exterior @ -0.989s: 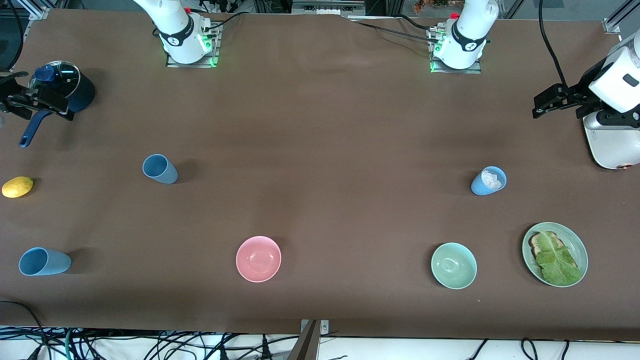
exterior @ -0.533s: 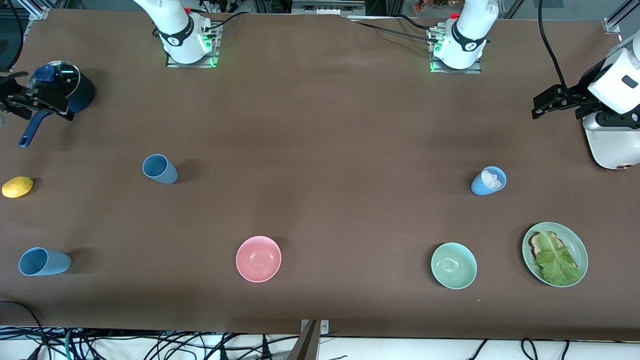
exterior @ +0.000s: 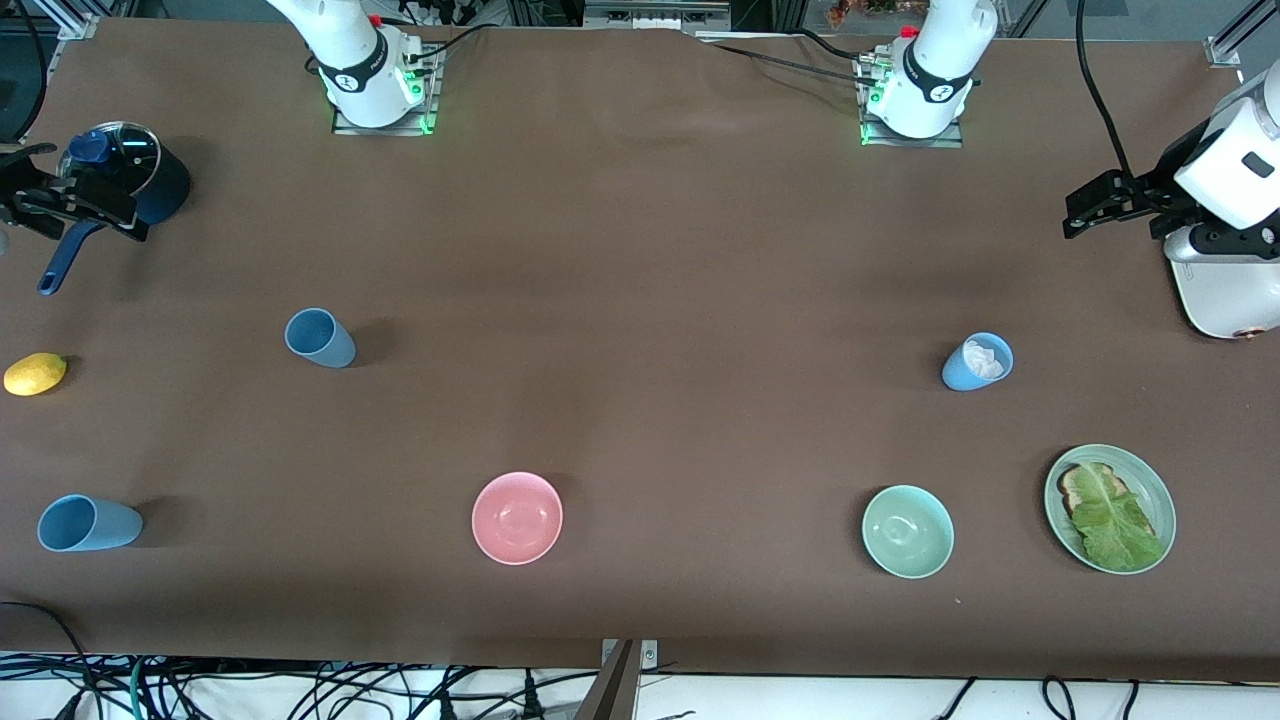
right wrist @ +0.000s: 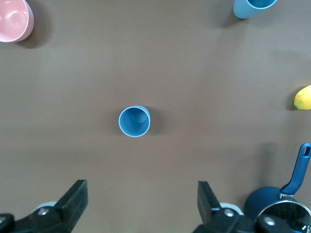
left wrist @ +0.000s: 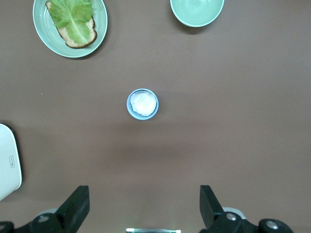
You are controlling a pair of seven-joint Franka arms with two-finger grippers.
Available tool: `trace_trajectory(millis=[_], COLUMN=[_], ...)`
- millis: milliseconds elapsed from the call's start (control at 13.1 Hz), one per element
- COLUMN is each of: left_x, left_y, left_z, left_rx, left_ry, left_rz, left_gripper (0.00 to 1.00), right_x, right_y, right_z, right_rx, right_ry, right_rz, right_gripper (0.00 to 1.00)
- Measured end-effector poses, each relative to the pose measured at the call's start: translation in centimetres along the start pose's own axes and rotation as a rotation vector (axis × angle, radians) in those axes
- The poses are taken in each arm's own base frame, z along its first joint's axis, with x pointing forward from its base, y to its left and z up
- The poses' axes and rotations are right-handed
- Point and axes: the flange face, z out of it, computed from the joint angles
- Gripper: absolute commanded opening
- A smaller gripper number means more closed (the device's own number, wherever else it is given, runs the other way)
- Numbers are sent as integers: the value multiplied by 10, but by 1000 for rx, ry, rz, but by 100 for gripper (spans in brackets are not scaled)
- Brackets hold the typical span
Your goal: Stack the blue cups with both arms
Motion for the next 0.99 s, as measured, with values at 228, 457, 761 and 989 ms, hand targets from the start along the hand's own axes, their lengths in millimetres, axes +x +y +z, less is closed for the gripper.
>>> trace_trajectory(millis=[228,457,761,989], left_x=[1,3,15,33], left_y=[0,0,-4,-18], left_z=[1,5,23,56], left_rx=[0,0,2,42], left_ry=[-2,-9,-46,-107], left_rz=[1,0,-9,-28], left_gripper=[100,100,100,100], right_x=[0,0,0,0], right_y=[0,0,0,0], right_z=[0,0,0,0], right_rx=[0,0,0,0], right_ry=[0,0,0,0], right_rz=[0,0,0,-1], right_gripper=[100,100,100,100])
